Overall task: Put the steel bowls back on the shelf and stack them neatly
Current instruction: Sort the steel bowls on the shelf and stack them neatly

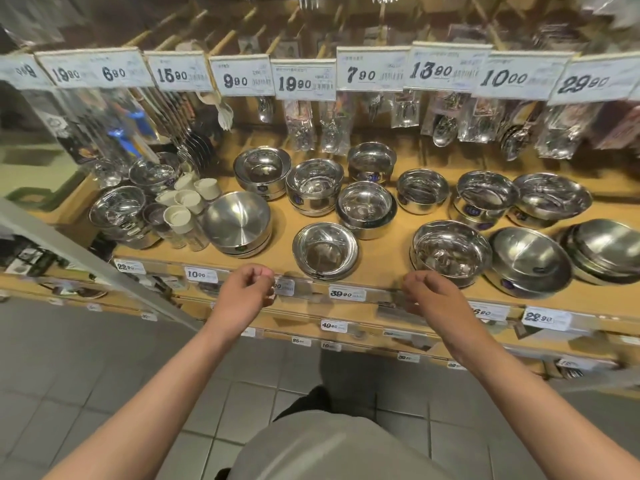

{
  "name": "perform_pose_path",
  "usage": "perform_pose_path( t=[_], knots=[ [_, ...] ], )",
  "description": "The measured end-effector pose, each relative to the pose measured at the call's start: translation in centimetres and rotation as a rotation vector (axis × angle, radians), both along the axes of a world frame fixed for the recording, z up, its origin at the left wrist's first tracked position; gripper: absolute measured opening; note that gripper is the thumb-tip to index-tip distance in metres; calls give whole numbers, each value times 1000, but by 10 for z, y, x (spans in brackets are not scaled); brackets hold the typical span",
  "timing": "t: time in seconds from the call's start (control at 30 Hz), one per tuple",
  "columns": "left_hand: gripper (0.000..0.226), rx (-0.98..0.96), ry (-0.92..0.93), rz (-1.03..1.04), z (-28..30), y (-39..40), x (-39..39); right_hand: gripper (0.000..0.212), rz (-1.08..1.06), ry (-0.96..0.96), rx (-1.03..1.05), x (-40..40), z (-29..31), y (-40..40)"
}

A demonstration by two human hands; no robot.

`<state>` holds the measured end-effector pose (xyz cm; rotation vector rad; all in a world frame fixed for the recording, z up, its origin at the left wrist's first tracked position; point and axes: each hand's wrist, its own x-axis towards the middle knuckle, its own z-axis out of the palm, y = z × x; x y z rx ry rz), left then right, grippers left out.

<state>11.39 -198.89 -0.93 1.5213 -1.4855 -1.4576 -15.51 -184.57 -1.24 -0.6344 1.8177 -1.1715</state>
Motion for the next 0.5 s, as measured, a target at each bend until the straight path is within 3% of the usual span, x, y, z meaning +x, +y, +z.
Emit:
perform_pose_path(
  t=[0.5],
  knots=[
    [20, 8, -44, -36, -13, 1, 5, 14, -59, -6, 32, -21, -9, 24]
  ],
)
